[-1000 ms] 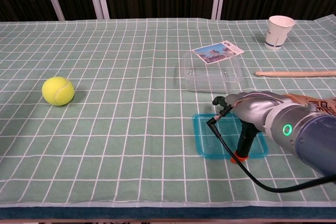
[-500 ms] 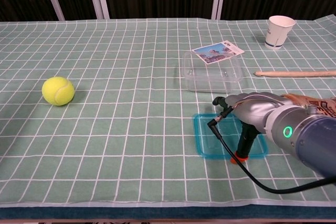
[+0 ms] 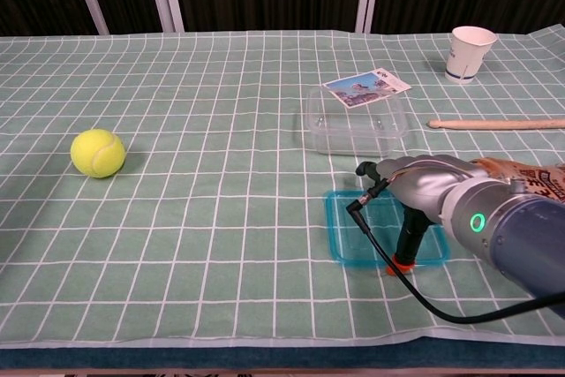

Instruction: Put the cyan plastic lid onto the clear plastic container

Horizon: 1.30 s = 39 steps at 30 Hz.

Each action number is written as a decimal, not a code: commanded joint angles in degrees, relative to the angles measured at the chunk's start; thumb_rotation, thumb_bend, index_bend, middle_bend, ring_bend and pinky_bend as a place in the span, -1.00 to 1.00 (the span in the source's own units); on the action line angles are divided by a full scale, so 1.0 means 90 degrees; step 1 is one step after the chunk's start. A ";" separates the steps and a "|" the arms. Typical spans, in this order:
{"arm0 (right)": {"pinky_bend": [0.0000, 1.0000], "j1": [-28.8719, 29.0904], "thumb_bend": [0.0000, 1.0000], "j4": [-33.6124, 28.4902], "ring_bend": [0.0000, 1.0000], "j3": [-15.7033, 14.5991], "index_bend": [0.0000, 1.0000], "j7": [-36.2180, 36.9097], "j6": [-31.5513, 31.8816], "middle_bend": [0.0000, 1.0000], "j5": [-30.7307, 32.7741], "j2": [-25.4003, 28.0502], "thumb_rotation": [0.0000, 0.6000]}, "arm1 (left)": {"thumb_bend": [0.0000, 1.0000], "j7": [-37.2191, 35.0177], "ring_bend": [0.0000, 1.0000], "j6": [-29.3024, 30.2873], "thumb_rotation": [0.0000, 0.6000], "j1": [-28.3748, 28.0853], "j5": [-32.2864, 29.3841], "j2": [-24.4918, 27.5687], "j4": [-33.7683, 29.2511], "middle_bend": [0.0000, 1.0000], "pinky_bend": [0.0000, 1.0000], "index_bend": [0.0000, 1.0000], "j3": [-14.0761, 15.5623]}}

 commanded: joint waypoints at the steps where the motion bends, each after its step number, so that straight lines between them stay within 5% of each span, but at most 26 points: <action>1: -1.00 0.0001 -0.77 0.0011 -1.00 -0.0001 -1.00 0.0010 -0.0011 -0.46 -0.0022 0.0002 1.00 | 0.09 0.0001 -1.00 -0.0003 1.00 0.0000 -0.0002 0.0000 -0.0001 -1.00 -1.00 -0.80 0.0000; 5: -1.00 0.0004 -0.72 0.0015 -0.95 -0.0026 -1.00 -0.0002 -0.0055 -0.32 -0.0022 0.0021 1.00 | 0.09 -0.0003 -1.00 -0.0002 1.00 0.0001 -0.0003 0.0003 -0.0004 -1.00 -1.00 -0.80 0.0001; 6: -1.00 0.0155 -0.68 0.0126 -0.94 0.0197 -1.00 0.0019 -0.0222 -0.31 -0.0060 -0.0133 1.00 | 0.09 -0.0002 -1.00 -0.0004 1.00 0.0000 -0.0004 0.0004 -0.0006 -1.00 -1.00 -0.80 0.0000; 12: -1.00 -0.0037 -0.45 0.0035 -0.89 0.0012 -1.00 0.0232 -0.0150 -0.23 -0.0178 0.0028 1.00 | 0.09 0.0000 -1.00 -0.0014 1.00 -0.0001 -0.0016 0.0006 -0.0010 -1.00 -1.00 -0.80 0.0002; 39: -1.00 -0.0149 -0.45 -0.0359 -0.83 -0.0036 -1.00 0.0498 -0.0106 -0.16 -0.0603 0.0361 1.00 | 0.09 -0.0009 -1.00 -0.0046 1.00 -0.0003 -0.0063 0.0029 -0.0039 -1.00 -1.00 -0.80 0.0001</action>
